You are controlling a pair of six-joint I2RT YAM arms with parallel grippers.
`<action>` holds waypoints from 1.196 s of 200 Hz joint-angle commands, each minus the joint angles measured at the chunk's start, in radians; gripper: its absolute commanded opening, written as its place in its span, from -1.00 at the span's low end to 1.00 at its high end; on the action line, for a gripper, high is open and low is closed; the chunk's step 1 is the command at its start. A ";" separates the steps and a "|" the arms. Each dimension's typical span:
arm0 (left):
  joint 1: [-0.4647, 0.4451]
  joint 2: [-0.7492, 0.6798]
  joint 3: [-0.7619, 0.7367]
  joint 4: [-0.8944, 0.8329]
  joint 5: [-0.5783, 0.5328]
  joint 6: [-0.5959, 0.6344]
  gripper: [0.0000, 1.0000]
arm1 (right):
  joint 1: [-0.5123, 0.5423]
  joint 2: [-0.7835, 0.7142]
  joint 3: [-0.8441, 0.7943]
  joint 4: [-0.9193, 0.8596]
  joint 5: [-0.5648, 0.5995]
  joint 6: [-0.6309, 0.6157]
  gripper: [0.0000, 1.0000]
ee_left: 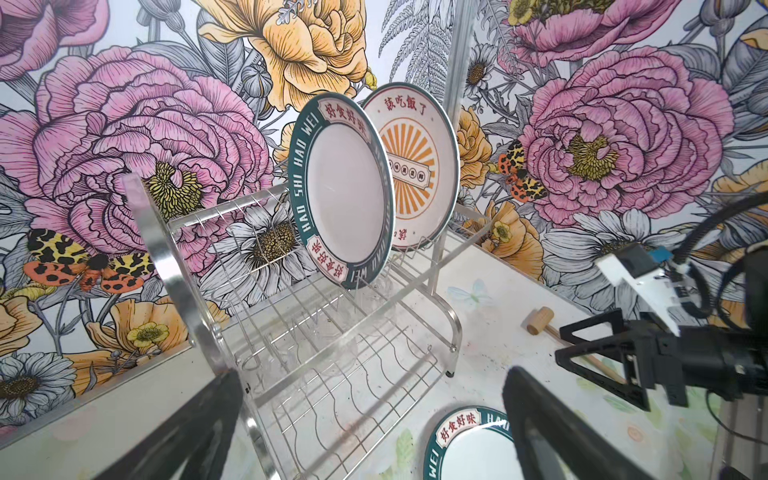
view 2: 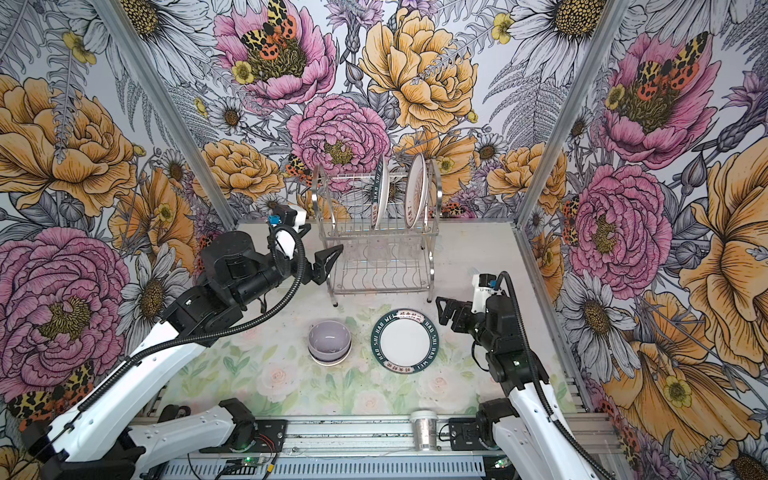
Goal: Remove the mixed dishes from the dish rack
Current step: 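Reach the left gripper to the next green-rimmed plate in the rack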
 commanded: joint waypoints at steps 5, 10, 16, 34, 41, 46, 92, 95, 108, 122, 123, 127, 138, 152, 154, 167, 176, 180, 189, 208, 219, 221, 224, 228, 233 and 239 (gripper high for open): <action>-0.012 0.079 0.067 0.032 -0.049 0.002 0.98 | 0.013 -0.036 0.036 0.071 0.072 -0.099 0.99; -0.012 0.095 0.075 0.040 -0.053 0.003 0.98 | 0.014 -0.041 0.028 0.099 0.064 -0.104 0.99; -0.013 0.113 0.084 0.050 -0.059 0.002 0.97 | 0.016 -0.044 0.023 0.136 0.053 -0.110 0.99; -0.017 0.162 0.109 0.075 -0.056 0.002 0.94 | 0.025 -0.041 0.022 0.207 0.033 -0.123 0.99; -0.020 0.179 0.123 0.080 -0.049 0.002 0.93 | 0.028 -0.037 0.023 0.227 0.030 -0.128 0.99; -0.021 0.190 0.133 0.083 -0.046 0.004 0.93 | 0.032 -0.035 0.022 0.245 0.028 -0.129 0.99; -0.034 0.308 0.197 0.158 -0.051 0.002 0.82 | 0.051 -0.032 -0.088 0.619 -0.048 -0.086 0.99; -0.036 0.316 0.201 0.163 -0.050 0.000 0.81 | 0.052 -0.029 -0.091 0.637 -0.051 -0.083 0.99; -0.037 0.352 0.232 0.171 -0.064 -0.013 0.75 | 0.055 -0.008 -0.086 0.665 -0.057 -0.081 0.99; -0.037 0.391 0.273 0.166 -0.065 -0.020 0.69 | 0.057 0.019 -0.071 0.663 -0.068 -0.090 0.99; -0.037 0.393 0.276 0.165 -0.065 -0.021 0.69 | 0.057 0.020 -0.069 0.663 -0.069 -0.091 0.99; -0.037 0.403 0.286 0.165 -0.064 -0.022 0.66 | 0.058 0.026 -0.066 0.663 -0.071 -0.093 0.99; -0.039 0.429 0.310 0.165 -0.064 -0.025 0.61 | 0.061 0.039 -0.061 0.666 -0.073 -0.100 0.99; -0.045 0.459 0.337 0.166 -0.074 -0.028 0.56 | 0.065 0.047 -0.056 0.671 -0.073 -0.104 0.99; -0.046 0.463 0.341 0.167 -0.076 -0.029 0.54 | 0.065 0.047 -0.056 0.672 -0.072 -0.103 0.99; -0.053 0.486 0.361 0.169 -0.097 -0.030 0.49 | 0.065 0.048 -0.050 0.678 -0.063 -0.091 0.99; -0.057 0.500 0.371 0.173 -0.103 -0.030 0.45 | 0.064 0.048 -0.044 0.679 -0.062 -0.089 0.99; -0.056 0.506 0.375 0.176 -0.110 -0.031 0.43 | 0.065 0.048 -0.042 0.680 -0.062 -0.089 0.99; -0.059 0.518 0.381 0.183 -0.120 -0.035 0.38 | 0.065 0.045 -0.038 0.677 -0.058 -0.088 0.99; -0.065 0.535 0.392 0.200 -0.143 -0.052 0.20 | 0.064 0.034 -0.036 0.668 -0.055 -0.095 0.99; -0.067 0.542 0.398 0.204 -0.160 -0.064 0.07 | 0.065 0.026 -0.034 0.654 -0.049 -0.095 0.99; -0.067 0.542 0.398 0.206 -0.162 -0.067 0.05 | 0.065 0.024 -0.034 0.650 -0.048 -0.095 0.99; -0.068 0.543 0.398 0.207 -0.165 -0.070 0.03 | 0.065 0.022 -0.033 0.644 -0.047 -0.096 0.99; -0.068 0.544 0.399 0.210 -0.172 -0.075 -0.01 | 0.065 0.019 -0.033 0.637 -0.046 -0.097 0.99; -0.069 0.546 0.398 0.212 -0.177 -0.080 -0.05 | 0.066 0.014 -0.033 0.629 -0.045 -0.099 0.99; -0.071 0.546 0.396 0.217 -0.185 -0.087 -0.09 | 0.065 0.010 -0.034 0.622 -0.042 -0.101 0.99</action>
